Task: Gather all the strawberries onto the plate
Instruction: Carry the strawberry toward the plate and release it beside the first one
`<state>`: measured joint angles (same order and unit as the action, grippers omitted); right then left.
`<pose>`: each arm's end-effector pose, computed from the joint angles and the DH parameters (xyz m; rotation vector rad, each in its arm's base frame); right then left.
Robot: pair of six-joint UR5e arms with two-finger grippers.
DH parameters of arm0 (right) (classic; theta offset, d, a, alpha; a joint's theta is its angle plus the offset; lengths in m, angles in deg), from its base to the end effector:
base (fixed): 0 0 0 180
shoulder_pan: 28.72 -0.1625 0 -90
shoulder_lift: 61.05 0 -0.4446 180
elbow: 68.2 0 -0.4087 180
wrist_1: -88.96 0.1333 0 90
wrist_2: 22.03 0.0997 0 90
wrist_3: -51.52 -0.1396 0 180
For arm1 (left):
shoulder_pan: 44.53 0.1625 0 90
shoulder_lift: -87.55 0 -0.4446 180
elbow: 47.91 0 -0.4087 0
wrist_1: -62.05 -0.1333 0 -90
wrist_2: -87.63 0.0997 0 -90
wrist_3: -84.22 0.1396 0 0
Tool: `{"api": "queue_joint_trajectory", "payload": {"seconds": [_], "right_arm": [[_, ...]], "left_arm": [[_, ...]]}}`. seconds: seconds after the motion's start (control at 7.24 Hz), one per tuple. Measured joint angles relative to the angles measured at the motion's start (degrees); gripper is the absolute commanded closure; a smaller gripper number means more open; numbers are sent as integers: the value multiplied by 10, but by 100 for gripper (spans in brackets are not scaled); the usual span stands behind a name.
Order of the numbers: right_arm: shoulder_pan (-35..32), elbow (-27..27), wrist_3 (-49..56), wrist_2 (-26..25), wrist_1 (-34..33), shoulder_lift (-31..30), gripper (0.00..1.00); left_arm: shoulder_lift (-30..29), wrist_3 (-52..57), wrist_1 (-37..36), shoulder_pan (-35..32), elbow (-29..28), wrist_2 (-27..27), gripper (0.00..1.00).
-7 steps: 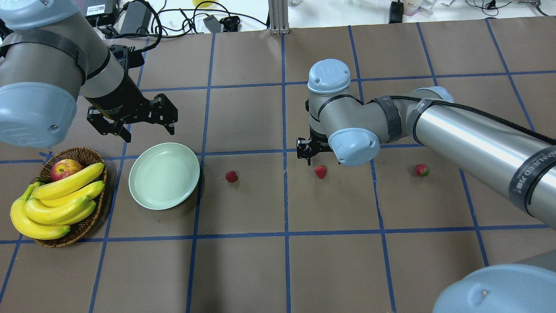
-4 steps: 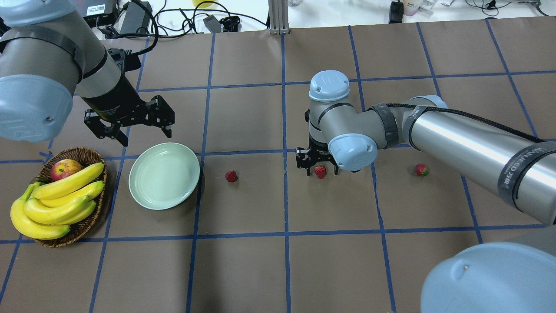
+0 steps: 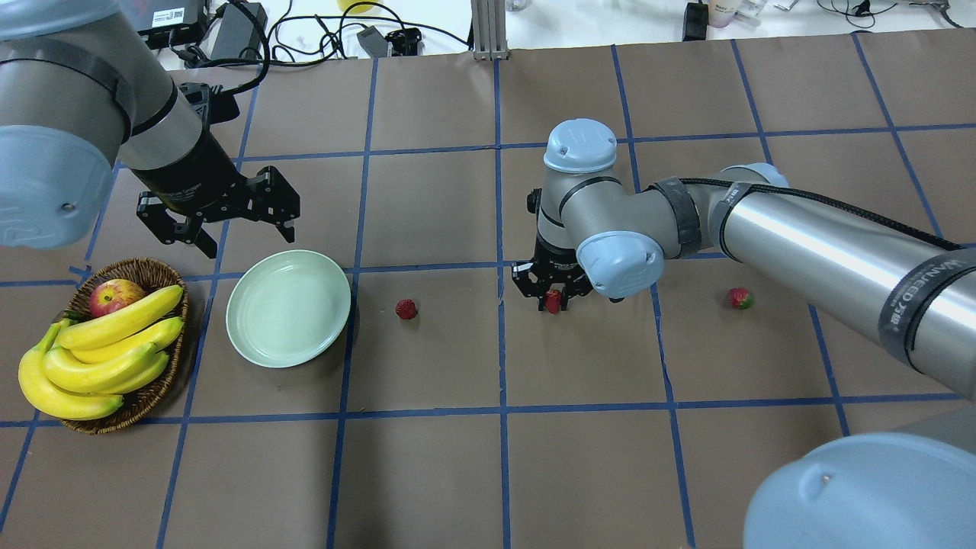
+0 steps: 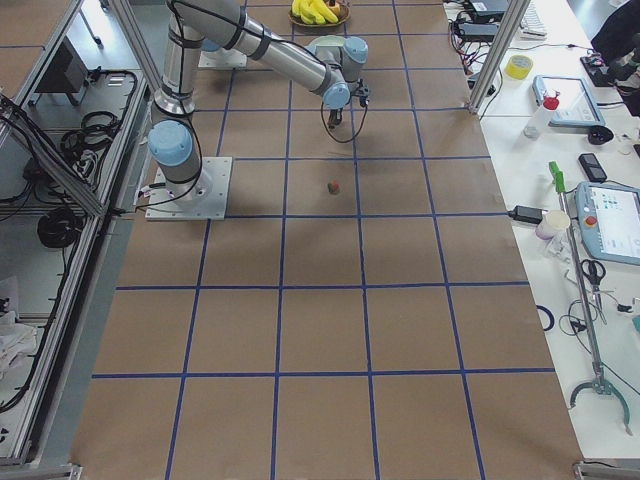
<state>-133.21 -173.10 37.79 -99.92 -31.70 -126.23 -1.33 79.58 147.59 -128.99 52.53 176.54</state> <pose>0.3020 -0.5189 0.1544 0.0052 2.9602 0.3040 -0.0888 -0.4930 0.3933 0.2780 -3.1067 -0.1321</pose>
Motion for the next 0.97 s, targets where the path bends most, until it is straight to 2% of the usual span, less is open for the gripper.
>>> {"api": "queue_joint_trajectory", "payload": {"seconds": [0.14, 0.28, 0.41, 0.55, 0.69, 0.97], "right_arm": [[0, 0, -4, 105, -11, -5, 100], [-1, -2, -3, 188, -31, -4, 100], [-1, -4, 1, 244, -50, 2, 100], [-2, -6, 5, 273, -60, 8, 19], [-2, -9, 6, 275, -63, 10, 0], [-2, -11, 3, 276, -62, 9, 0]], "left_arm": [[-1, 1, 2, 2, 1, 0, 0], [-2, 2, 3, 3, 3, 0, 0], [-3, 1, 4, 4, 5, -2, 0], [-4, 0, 3, 4, 7, -3, 0], [-5, 0, 3, 4, 8, -4, 0], [-7, 3, 2, 4, 8, -3, 0]]}}
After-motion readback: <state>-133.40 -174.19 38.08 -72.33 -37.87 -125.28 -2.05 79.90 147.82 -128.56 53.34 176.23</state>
